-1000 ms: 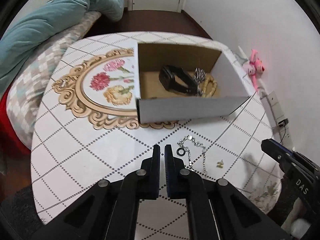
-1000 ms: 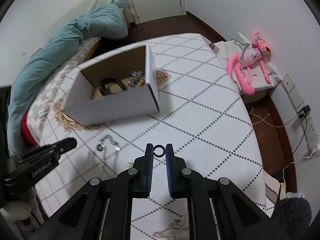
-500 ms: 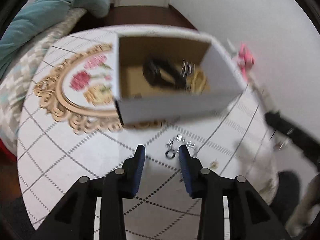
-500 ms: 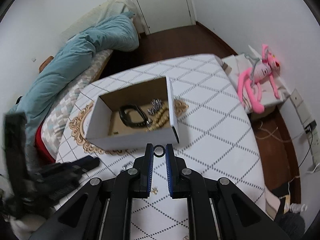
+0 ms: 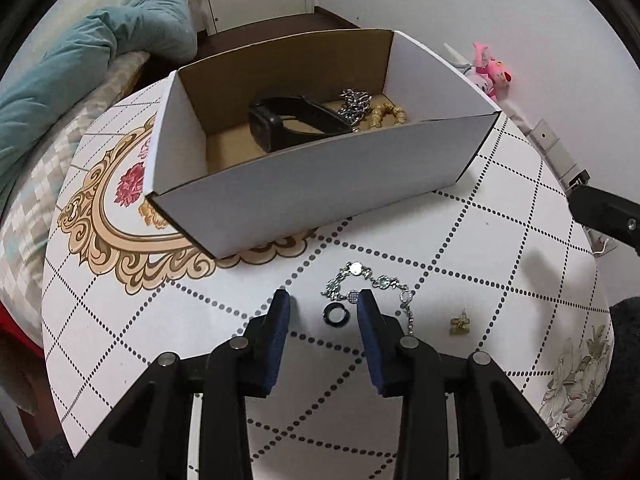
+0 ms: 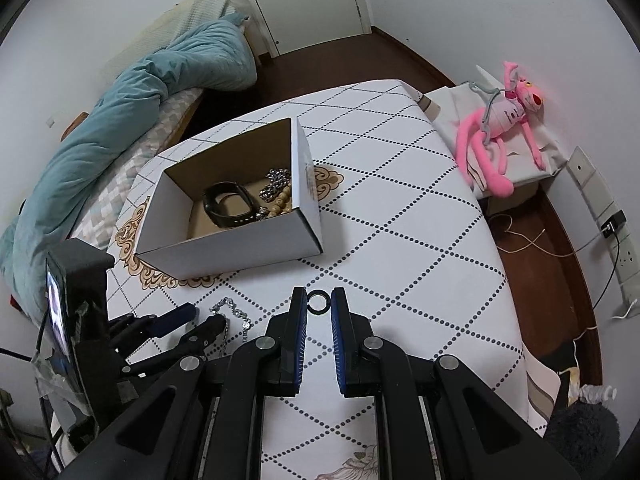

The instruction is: Organize jewelry

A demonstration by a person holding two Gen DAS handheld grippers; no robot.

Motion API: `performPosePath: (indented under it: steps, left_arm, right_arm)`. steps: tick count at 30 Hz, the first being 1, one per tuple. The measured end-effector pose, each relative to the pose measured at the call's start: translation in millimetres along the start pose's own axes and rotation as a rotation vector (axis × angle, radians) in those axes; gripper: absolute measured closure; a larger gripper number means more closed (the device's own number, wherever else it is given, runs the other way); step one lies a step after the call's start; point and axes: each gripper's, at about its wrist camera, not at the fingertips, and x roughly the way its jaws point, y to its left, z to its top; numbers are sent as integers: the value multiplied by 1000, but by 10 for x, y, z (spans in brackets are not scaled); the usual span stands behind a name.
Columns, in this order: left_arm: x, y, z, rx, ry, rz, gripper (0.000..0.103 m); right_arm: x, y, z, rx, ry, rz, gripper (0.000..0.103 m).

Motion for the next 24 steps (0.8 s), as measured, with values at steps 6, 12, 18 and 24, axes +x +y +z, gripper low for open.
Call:
performPosePath:
  steps: [6, 12, 18, 24]
  left_arm:
    - [42, 10, 33, -6, -6, -3, 93]
    - [-65, 119, -12, -66, -1, -24, 93]
    - [-394, 360, -94, -176, -34, -72, 93]
    - [-371, 485, -149, -250, -25, -182, 92]
  right_arm:
    - [42, -14, -26, 11, 8, 0, 90]
    - [-30, -13, -9, 15, -8, 7, 90]
    - [-161, 36, 72, 17, -41, 32, 90]
    - [-151, 75, 108, 21, -46, 48, 90]
